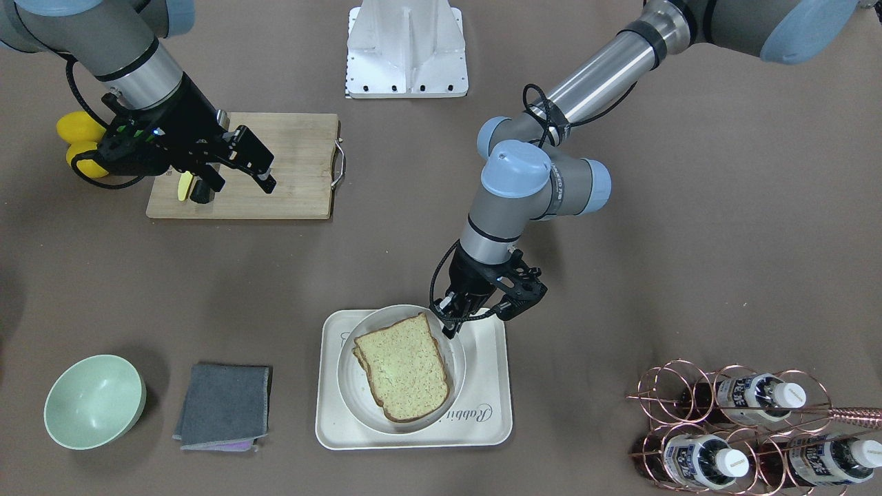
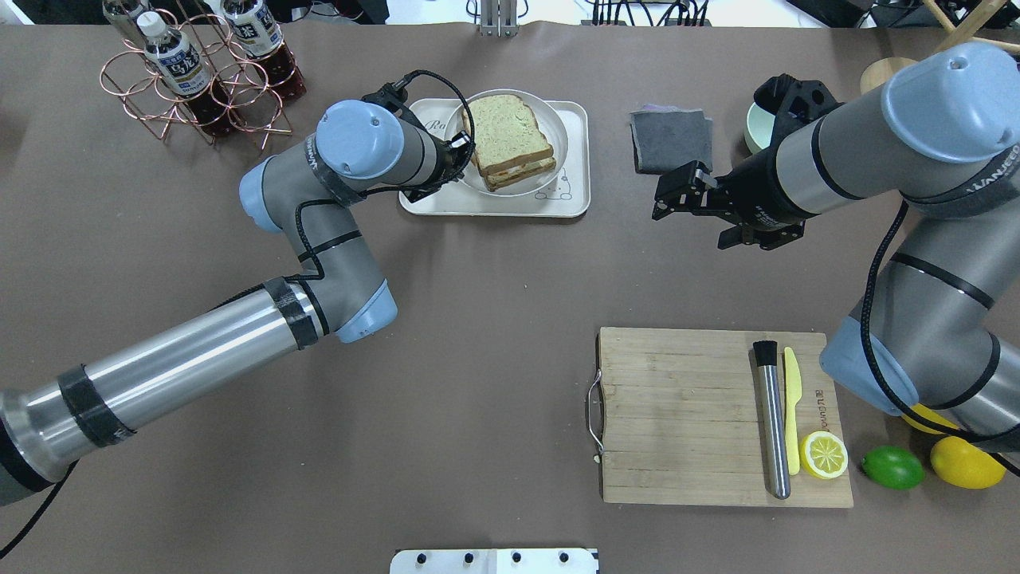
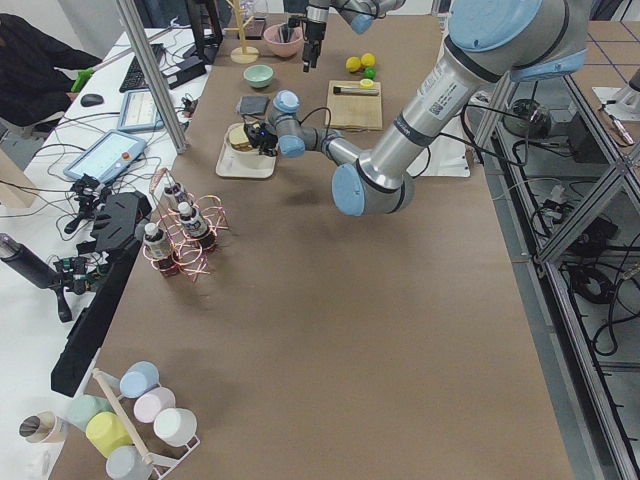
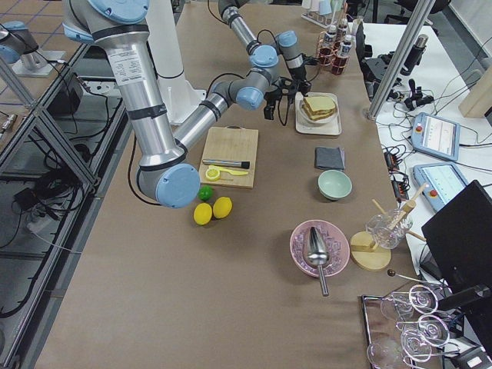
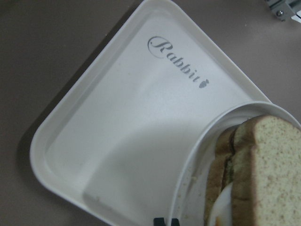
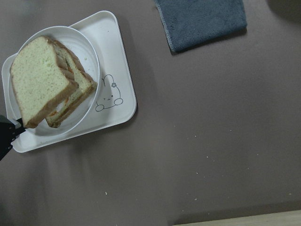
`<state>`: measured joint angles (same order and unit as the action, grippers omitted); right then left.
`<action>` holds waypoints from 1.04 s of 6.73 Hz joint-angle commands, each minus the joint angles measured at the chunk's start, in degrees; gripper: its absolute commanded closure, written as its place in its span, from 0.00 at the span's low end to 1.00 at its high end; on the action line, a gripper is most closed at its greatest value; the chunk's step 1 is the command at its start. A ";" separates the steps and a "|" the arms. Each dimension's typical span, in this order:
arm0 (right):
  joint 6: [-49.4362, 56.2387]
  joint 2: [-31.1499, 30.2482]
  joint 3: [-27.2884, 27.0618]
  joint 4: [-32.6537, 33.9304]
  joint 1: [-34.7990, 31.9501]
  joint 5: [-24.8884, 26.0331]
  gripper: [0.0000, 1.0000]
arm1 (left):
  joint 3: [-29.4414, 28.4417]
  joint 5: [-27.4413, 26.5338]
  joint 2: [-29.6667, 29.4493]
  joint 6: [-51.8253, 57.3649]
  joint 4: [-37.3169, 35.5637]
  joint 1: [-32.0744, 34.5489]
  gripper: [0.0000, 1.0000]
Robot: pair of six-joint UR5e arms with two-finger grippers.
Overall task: Make sandwich and place on tray
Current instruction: 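Carry the plate with the left gripper onto the white tray, then lower the plate onto the tray and open the left gripper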
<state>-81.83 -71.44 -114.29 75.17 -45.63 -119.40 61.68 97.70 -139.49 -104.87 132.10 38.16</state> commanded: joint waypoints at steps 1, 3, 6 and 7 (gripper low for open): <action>-0.18 0.25 0.03 -0.03 0.54 0.22 0.00 | -3.92 -0.23 -0.35 0.01 3.32 0.34 1.00; -0.18 0.25 -0.15 -0.03 0.54 0.13 0.00 | -3.85 -0.49 -0.35 0.19 3.34 -0.01 1.00; -0.18 0.42 -0.32 -0.03 0.54 -0.22 0.00 | -0.08 -0.23 0.09 0.19 3.08 -0.54 1.00; -0.18 0.42 -0.06 -0.03 0.54 -0.05 0.00 | 0.02 -0.23 0.79 0.63 2.99 -0.63 1.00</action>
<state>-82.00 -71.06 -114.56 75.15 -45.09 -119.55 60.96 97.48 -139.28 -104.53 135.23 37.70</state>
